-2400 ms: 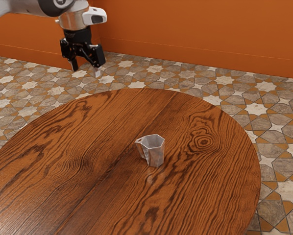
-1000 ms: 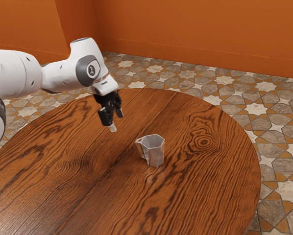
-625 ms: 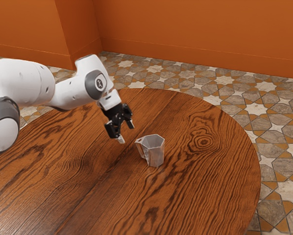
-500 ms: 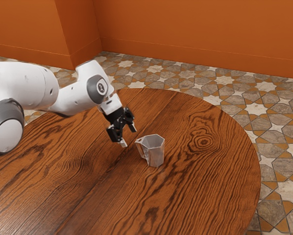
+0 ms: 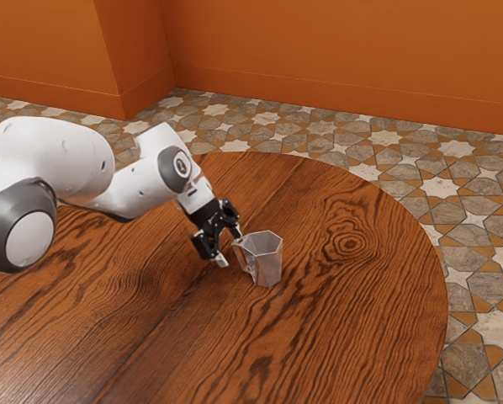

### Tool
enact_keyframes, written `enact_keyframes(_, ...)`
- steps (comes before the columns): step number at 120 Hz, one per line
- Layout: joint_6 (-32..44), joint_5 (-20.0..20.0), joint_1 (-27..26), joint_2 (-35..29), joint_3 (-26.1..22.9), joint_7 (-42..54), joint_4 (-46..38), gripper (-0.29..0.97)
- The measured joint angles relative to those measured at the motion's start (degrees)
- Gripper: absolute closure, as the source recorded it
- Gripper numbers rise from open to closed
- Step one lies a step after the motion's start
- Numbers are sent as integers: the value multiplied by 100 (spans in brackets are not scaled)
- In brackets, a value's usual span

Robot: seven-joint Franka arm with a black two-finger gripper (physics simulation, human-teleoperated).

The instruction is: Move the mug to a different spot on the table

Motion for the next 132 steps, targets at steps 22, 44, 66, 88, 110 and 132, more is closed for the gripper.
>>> enact_keyframes(22,17,-146,-18,31,-62,128,7,0)
enact_keyframes(44,26,-207,-43,146,-94,250,56,0)
enact_keyframes(66,32,-226,-54,190,-104,344,66,1)
enact_keyframes(88,45,-259,-48,182,-108,413,70,11)
enact_keyframes(110,51,-312,-39,178,-107,460,70,23)
enact_keyframes(132,55,-351,-37,178,-103,487,67,35)
